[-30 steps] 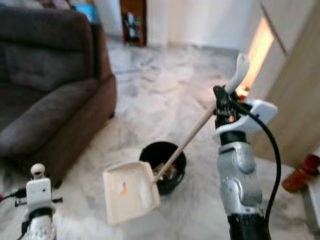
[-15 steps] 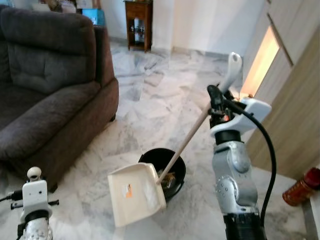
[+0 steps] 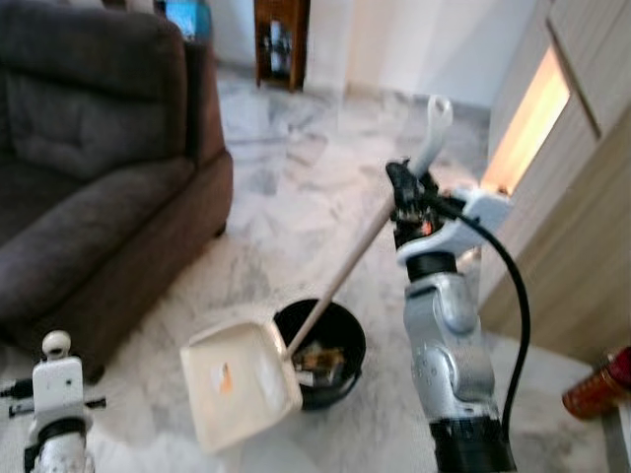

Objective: Sweep floor

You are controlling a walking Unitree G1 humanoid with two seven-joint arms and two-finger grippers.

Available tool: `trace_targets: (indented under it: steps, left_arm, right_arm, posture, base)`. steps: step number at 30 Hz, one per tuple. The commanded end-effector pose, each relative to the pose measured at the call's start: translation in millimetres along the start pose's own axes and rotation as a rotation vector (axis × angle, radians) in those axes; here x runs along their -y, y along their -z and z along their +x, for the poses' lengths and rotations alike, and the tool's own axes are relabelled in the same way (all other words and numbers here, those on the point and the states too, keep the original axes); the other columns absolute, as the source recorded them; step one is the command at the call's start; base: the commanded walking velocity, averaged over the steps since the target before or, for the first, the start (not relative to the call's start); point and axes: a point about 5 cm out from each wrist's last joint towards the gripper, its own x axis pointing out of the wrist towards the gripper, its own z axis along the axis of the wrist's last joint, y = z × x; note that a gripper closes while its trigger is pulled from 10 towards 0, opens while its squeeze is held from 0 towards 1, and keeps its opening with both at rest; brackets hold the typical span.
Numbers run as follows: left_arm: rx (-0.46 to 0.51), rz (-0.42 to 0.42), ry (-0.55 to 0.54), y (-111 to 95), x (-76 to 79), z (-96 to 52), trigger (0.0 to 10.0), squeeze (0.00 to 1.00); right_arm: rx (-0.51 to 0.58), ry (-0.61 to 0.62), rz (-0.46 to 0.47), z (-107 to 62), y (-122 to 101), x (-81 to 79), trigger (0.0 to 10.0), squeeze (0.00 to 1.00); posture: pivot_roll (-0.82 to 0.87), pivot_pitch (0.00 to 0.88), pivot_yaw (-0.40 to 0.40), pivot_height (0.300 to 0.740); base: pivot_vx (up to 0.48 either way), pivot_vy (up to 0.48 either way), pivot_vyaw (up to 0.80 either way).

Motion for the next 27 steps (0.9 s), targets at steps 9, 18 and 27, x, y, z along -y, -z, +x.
trace_targets:
  steps: [9,18,27]
  left_arm:
    - [0.02,0.013,-0.025,-3.4,-10.0,3.4,10.0,0.0]
    - [0.021,0.01,-0.028,-3.4,-10.1,2.8,10.0,0.0]
    - [0.024,0.009,-0.032,-3.6,-10.4,2.5,10.0,0.0]
  right_arm:
    - [0.057,-0.05,0.036,5.1,-11.3,-16.9,10.0,0.0]
    - [0.068,-0.033,0.038,6.4,-13.5,-15.3,10.0,0.0]
    - [0.082,-0.03,0.042,7.0,-15.5,-15.5,10.0,0.0]
  posture:
    - [0.11,0.0,0.003,0.74]
    - [0.12,0.0,-0.001,0.74]
    - [0.12,0.0,0.0,0.74]
  base:
    - [0.279,0.0,0.0]
    - [0.288,0.0,-0.12]
    - [0.266,0.0,-0.53]
